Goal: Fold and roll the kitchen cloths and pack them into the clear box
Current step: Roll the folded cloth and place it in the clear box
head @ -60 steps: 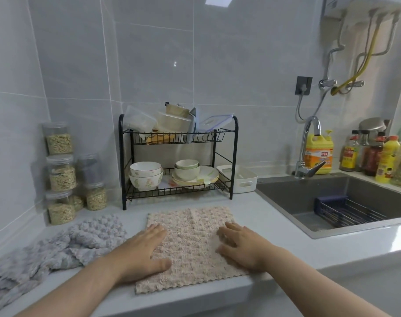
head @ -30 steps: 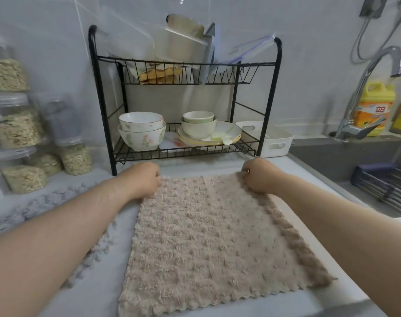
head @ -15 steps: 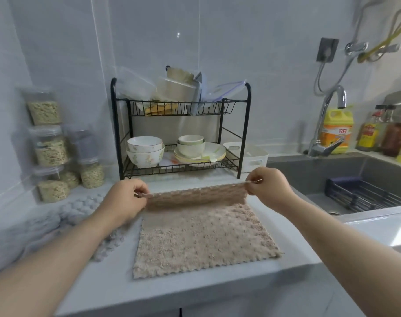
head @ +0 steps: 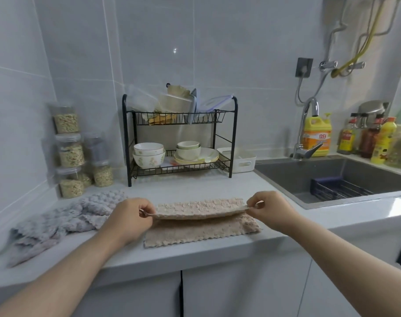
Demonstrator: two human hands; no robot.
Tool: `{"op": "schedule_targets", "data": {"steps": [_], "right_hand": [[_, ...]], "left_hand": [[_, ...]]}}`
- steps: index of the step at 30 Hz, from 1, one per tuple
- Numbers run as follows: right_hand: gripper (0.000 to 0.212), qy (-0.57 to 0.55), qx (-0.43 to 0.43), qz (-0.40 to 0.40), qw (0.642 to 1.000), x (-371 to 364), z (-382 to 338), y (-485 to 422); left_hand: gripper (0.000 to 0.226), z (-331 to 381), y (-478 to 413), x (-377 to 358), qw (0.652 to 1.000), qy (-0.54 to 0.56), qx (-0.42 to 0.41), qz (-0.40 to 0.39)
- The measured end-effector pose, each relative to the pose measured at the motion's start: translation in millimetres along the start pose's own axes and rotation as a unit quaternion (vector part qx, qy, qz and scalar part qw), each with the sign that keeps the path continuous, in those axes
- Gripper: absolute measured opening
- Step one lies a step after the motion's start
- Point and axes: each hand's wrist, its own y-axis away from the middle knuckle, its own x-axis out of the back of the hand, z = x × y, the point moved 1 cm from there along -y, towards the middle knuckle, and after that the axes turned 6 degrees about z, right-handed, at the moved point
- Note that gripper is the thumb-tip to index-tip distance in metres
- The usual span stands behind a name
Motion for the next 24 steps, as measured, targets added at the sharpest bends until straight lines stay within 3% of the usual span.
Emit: {"op": "schedule_targets", "data": {"steps": [7,12,18,20,22,24], "right_hand": [[0.014,0.052,0.038,-0.040,0.997,-7,6,17],[0.014,0.105,0.065,-0.061,0.990,-10,12,23],[0.036,0.119,0.095,-0.054,0.987,-12,16,25],[0.026,0.116,0.088,-0.068,0.987,-12,15,25],[0.015,0.122,0.090,-0.075,0.986,-10,13,23],[0.019,0.135,0.096,-0.040,0.985,-6,8,21]], "left_hand": [[0.025,-7,27,-13,0.989,-0.095,-0.098,-0.057],[0.014,-17,40,-21,0.985,-0.120,-0.119,-0.022],[0.011,-26,39,-26,0.988,-0.099,-0.118,-0.004],[0.026,-30,39,-27,0.990,-0.059,-0.128,-0.003],[0.021,-31,40,-24,0.985,-0.044,-0.166,0.020],[0.025,-29,38,-21,0.977,-0.041,-0.204,0.055]]}}
